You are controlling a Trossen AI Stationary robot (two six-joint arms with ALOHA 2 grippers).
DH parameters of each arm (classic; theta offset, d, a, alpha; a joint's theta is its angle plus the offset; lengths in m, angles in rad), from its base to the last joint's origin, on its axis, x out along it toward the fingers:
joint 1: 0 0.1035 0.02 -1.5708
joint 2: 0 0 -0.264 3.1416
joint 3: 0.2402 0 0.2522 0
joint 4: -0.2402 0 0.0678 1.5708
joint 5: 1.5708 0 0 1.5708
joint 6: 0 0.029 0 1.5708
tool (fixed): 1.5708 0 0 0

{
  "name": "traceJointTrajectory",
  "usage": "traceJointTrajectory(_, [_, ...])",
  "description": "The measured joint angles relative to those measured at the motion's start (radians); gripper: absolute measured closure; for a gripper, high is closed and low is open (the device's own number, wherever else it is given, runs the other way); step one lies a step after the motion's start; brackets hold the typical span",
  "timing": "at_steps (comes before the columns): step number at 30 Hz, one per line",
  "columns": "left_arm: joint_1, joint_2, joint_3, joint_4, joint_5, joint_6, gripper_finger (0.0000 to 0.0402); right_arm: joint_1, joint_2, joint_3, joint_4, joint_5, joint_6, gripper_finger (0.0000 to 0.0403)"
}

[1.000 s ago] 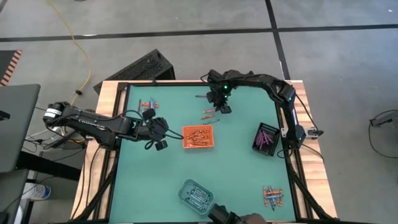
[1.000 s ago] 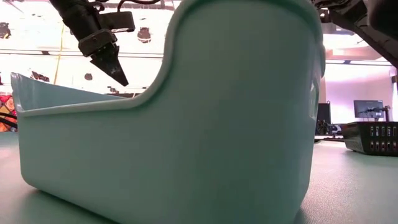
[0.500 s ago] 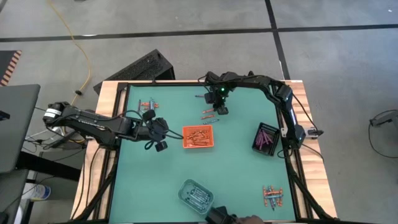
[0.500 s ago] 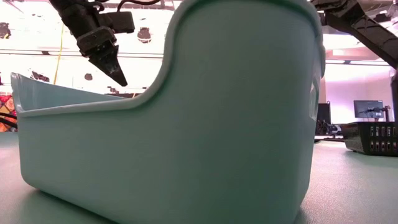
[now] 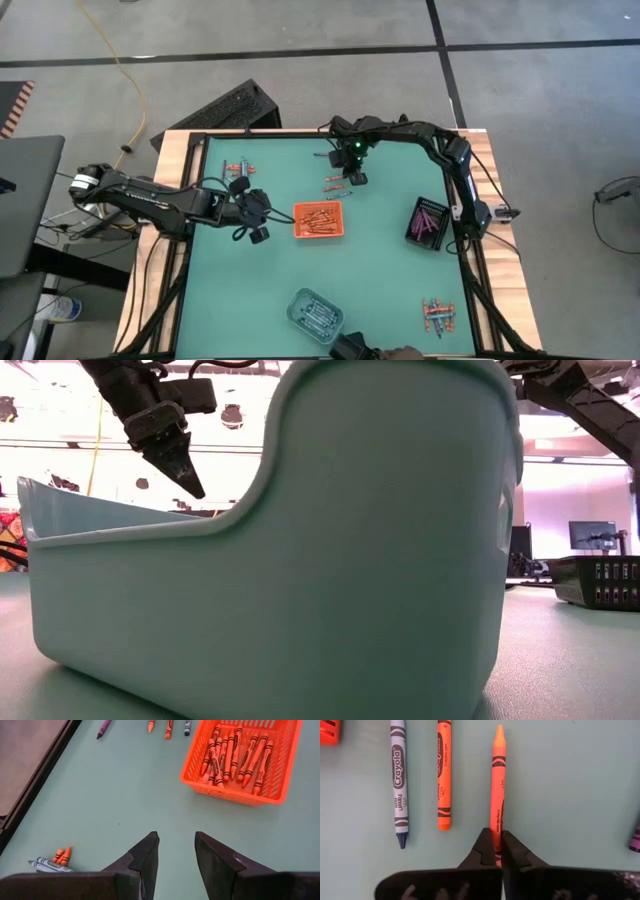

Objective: Sort crayons
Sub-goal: Put the orange crayon into the orange bin

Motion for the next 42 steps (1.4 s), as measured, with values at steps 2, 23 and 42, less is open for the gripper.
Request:
traceJointTrajectory(2, [0.000,0.000,0.000,0.000,0.000,-0.001,0.0284,0.002,-0.013,-0.002,0.002,0.008,0.000,0.0400])
traceJointTrajectory(23, [-0.009,0.000,0.000,-0.003,0.008,-0.018,0.0284,0.242,-0.303,-0.005,-0.014,0.083,0.166,0.0402])
traceJointTrajectory(42, [-0.021,0.000,0.000,0.008,0.000,0.035,0.0284,0.501,-0.291,-0.003,0.061,0.244,0.477,0.0403])
